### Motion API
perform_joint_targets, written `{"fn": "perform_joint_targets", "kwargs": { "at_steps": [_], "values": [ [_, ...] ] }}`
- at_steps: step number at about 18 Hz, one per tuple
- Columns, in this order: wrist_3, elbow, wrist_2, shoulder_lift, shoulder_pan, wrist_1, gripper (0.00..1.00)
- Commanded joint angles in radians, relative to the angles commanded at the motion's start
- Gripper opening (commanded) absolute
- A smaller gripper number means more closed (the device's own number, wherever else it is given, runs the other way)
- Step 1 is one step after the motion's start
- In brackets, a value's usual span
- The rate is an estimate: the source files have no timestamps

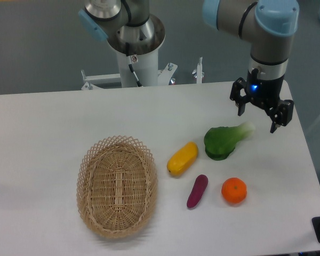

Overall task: Pick up the sweet potato from the table
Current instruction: 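Move the open gripper down toward the purple sweet potato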

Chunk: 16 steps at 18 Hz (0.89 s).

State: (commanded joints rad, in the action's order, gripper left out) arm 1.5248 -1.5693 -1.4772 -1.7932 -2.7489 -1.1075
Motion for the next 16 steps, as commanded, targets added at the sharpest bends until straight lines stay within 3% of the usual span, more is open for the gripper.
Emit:
{"fn": "perform_joint_targets", "kwargs": {
  "at_steps": [6, 13, 16],
  "values": [
    [-0.021, -0.017, 0.015, 0.002, 0.002, -0.002, 1.00],
    [-0.239, -0.060, 0.074, -0.008, 0.047, 0.006, 1.00],
    [-0.337, -0.078, 0.066, -0.041, 0.127, 0.078, 1.00]
  ]
}}
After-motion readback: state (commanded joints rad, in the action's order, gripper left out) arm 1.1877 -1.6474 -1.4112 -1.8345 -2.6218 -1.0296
